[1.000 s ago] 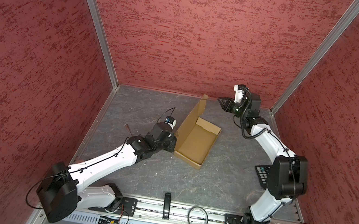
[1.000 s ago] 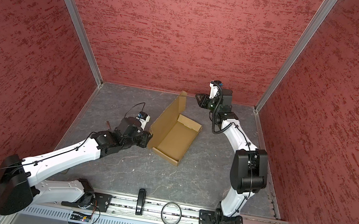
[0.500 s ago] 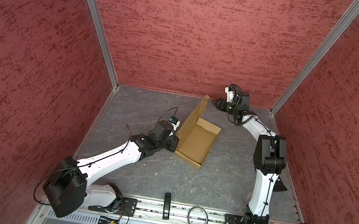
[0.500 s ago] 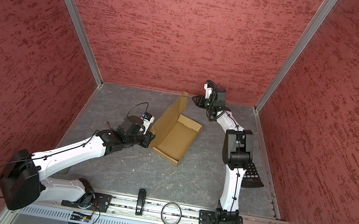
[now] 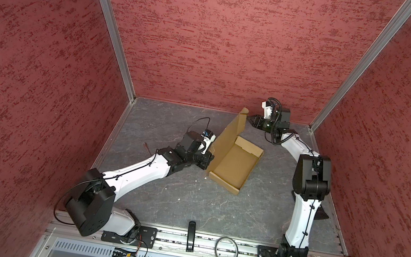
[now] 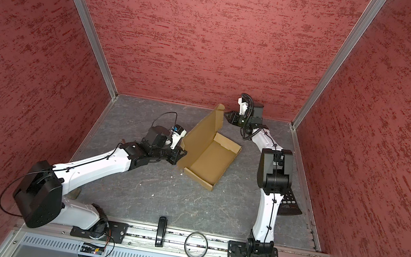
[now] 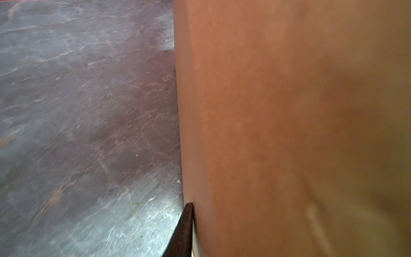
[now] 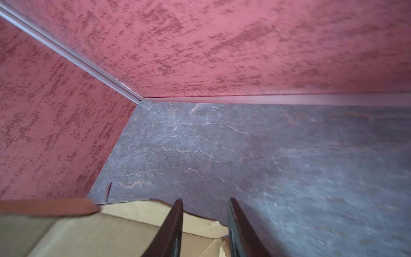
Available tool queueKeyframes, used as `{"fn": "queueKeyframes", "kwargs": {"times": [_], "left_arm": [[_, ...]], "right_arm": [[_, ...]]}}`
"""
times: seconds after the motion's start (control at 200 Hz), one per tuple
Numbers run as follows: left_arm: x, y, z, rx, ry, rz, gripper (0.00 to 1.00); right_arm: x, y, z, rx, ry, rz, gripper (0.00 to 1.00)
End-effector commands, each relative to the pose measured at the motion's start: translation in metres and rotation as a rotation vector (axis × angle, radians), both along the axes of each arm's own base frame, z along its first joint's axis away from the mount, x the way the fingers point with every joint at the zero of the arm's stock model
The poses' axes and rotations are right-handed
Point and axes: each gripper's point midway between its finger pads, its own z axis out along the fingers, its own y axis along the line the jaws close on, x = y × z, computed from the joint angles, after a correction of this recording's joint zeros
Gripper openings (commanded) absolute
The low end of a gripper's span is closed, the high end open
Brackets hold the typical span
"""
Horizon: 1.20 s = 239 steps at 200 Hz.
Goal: Assemble paper box
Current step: Rotate the paper box at the center of the table.
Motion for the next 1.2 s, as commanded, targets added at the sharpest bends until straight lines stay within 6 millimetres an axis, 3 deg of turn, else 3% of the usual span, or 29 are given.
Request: {"fn": "queueKeyframes", "kwargs": {"times": [0.0, 0.235, 0.486, 0.621, 0.852, 1.192], "left_arm": [[0.003, -0.014, 0.018, -0.027, -0.066, -0.089, 0.19], [0.009, -0.014, 0.018, 0.049, -0.102, -0.126, 0.23], [0.019, -0.008, 0.011, 0.080, -0.104, -0.108, 0.35], [0.025, -0.005, 0.007, 0.078, -0.096, -0.080, 0.42], [0.034, 0.000, 0.006, 0.088, -0.100, -0.025, 0.43], [0.048, 0.009, 0.014, 0.101, -0.132, 0.028, 0.43]], "right_arm": [[0.000, -0.021, 0.020, -0.005, -0.031, -0.054, 0.35], [0.007, -0.039, 0.010, -0.007, -0.003, -0.104, 0.35], [0.018, -0.050, 0.001, -0.012, 0.006, -0.128, 0.35], [0.020, -0.043, 0.001, 0.007, -0.001, -0.073, 0.35], [0.009, -0.027, 0.006, 0.043, -0.020, 0.049, 0.35], [-0.015, -0.021, 0.009, 0.058, -0.032, 0.099, 0.34]]}}
